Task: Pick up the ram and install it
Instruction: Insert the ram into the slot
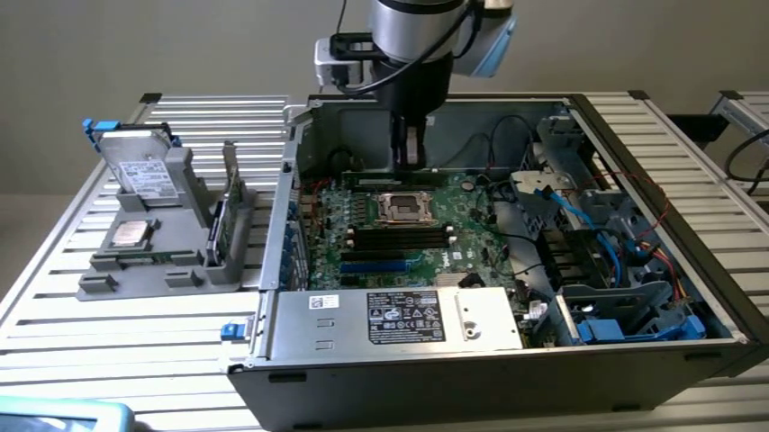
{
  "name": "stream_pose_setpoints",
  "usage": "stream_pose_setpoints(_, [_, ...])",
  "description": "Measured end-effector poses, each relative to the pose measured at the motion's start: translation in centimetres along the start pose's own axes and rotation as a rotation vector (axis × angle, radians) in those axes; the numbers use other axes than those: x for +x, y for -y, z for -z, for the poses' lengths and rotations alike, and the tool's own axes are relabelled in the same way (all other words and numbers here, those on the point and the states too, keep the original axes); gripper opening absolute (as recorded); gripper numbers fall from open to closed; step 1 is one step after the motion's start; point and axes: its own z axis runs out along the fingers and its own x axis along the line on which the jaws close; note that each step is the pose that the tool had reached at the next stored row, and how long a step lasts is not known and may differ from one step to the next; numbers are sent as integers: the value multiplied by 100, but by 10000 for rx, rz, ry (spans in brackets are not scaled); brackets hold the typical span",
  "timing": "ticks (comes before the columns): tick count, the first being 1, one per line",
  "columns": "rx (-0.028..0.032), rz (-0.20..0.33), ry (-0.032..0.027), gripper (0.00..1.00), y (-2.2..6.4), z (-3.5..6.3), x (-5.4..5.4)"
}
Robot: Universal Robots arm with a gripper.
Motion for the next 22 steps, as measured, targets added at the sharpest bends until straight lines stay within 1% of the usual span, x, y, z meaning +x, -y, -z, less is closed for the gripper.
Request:
stream_pose_setpoints(1, [2,5,-175,12,0,-3,-10])
stream_pose_setpoints(2, [5,8,-323,12,2,-9,-25])
stream_pose_setpoints(3, [7,10,-450,12,4,-14,-43])
stream_pose_setpoints(4, [8,12,-594,12,8,-18,-55])
stream_pose_setpoints(5, [20,19,-692,12,16,-23,-63])
stream_pose_setpoints(6, [35,24,-770,12,25,-29,-72])
stream_pose_setpoints(7, [52,32,-816,12,39,-39,-86])
stream_pose_setpoints(10, [100,45,-846,12,75,-75,-138])
stream_pose_setpoints(12, [115,50,-863,12,78,-108,-158])
stream_pose_setpoints(16, [131,53,-903,12,77,-178,-155])
stream_pose_setpoints(20, [159,55,-921,12,75,-246,-146])
stream_pose_setpoints(22, [196,56,-922,12,72,-280,-141])
